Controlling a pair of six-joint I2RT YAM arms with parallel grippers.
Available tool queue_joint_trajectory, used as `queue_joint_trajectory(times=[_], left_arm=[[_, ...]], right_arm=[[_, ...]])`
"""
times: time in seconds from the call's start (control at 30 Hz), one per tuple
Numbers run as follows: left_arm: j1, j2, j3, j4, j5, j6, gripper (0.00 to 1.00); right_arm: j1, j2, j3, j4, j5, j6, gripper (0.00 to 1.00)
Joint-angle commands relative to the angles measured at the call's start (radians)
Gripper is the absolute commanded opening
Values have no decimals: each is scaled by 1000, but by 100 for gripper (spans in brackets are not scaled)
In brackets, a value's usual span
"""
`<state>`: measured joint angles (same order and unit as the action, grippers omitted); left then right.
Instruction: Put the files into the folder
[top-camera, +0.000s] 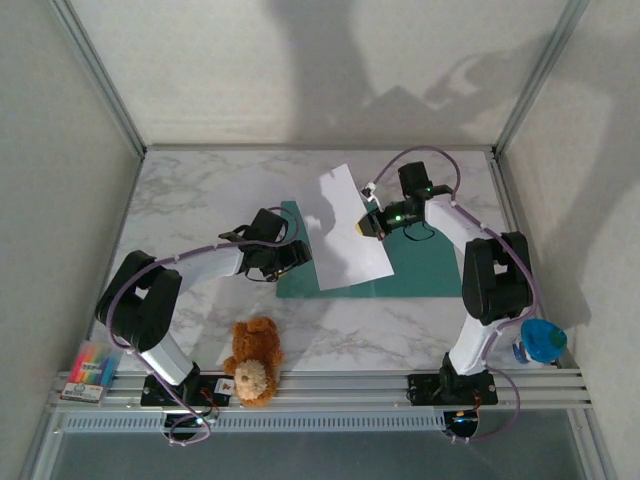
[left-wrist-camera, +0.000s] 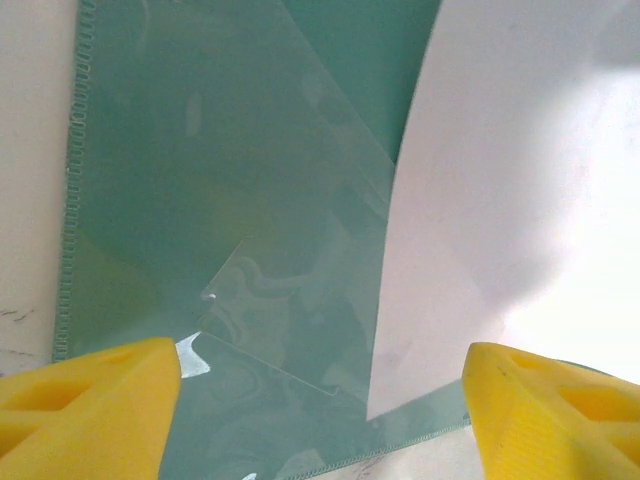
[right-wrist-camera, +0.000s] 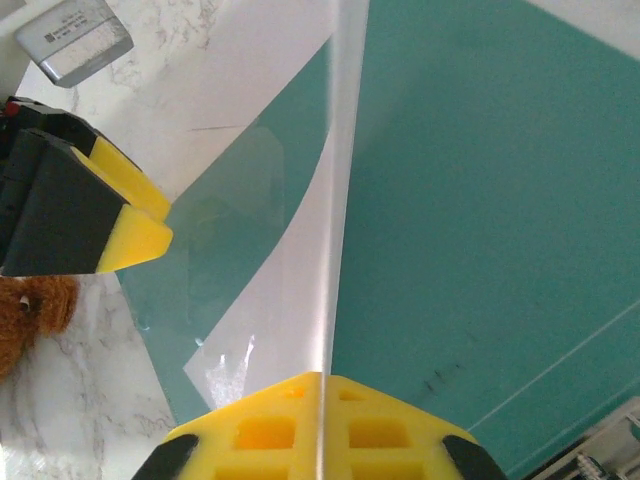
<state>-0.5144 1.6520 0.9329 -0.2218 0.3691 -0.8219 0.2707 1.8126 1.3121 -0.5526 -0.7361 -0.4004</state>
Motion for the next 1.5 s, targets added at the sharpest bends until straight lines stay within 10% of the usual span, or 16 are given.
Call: queue_joint_trajectory(times=[0.0,1.47], left_arm=[[-3,9,-11,-11,-11,3,75],[-4,8,-3,-9,-10,-8,75]], right_arm=[[-6,33,38,-27,-61,-8,0],[-42,105,20,46,-200,139,0]])
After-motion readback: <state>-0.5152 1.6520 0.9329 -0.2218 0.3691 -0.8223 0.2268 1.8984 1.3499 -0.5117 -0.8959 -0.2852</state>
